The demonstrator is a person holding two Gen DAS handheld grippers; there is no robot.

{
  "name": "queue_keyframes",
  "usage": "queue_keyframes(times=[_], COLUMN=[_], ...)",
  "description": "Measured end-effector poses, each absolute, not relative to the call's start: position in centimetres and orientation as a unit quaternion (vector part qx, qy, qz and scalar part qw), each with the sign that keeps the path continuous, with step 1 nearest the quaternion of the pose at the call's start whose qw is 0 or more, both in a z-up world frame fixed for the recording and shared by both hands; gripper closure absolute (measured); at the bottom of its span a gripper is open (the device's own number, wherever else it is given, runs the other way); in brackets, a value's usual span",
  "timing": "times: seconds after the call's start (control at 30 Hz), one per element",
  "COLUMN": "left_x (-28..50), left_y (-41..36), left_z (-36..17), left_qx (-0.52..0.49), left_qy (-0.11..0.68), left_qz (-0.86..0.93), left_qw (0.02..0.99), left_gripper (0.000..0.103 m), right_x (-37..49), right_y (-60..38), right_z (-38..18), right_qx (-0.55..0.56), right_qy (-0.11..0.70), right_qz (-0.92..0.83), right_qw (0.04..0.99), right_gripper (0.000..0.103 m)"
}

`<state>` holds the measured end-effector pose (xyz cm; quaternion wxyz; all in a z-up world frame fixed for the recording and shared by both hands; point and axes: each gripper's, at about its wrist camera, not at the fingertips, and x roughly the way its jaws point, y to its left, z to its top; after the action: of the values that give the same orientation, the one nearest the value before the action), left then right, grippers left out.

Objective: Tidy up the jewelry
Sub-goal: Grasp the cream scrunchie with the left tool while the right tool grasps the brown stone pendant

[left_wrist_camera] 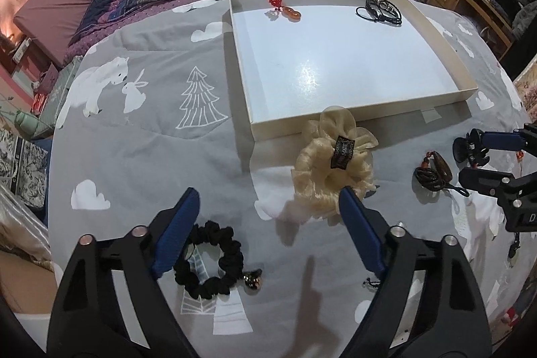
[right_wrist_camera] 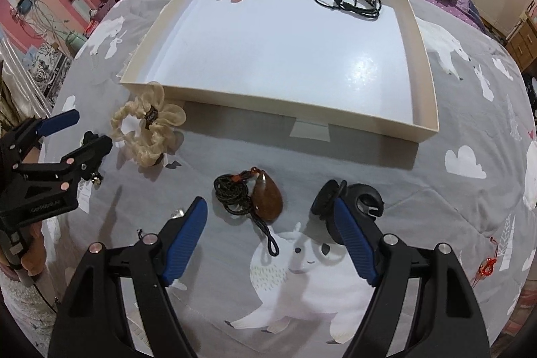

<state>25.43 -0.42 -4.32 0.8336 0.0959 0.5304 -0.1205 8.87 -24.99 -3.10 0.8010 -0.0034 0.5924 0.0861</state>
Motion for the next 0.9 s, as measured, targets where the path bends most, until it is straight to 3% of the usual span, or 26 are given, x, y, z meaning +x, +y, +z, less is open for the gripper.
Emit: queue_keyframes(times=[0.17,0.27,0.73,0.9], left_x=[25.8,25.9,26.4,26.7], left_y=[-1.2,-1.3,-1.2,-1.8], left_z=[-4.7,-4.9,-4.8,-5.2], left_qx=[0.112,0.115,0.107,0.106], left_qy=[0.528,0.53,0.532,0.536], left_qz=[-0.123,-0.126,-0.129,-0.133], left_qw=[0.833,0.831,0.83,0.827], left_gripper=[0.023,0.03,0.03,0.036], right_x=[9.1,9.2,9.8,10.1], right_y=[-23.7,-23.1,-23.1,-23.2], right_z=[-3.1,-3.0,-2.5,-3.6], right_qx=[-0.025,-0.033,-0.03,-0.027], right_qy=[0.595,0.595,0.592,0.602], right_qz=[0.092,0.098,0.096,0.096], right_qw=[0.798,0.797,0.8,0.792], right_gripper=[0.029,0.032,0.034,0.034])
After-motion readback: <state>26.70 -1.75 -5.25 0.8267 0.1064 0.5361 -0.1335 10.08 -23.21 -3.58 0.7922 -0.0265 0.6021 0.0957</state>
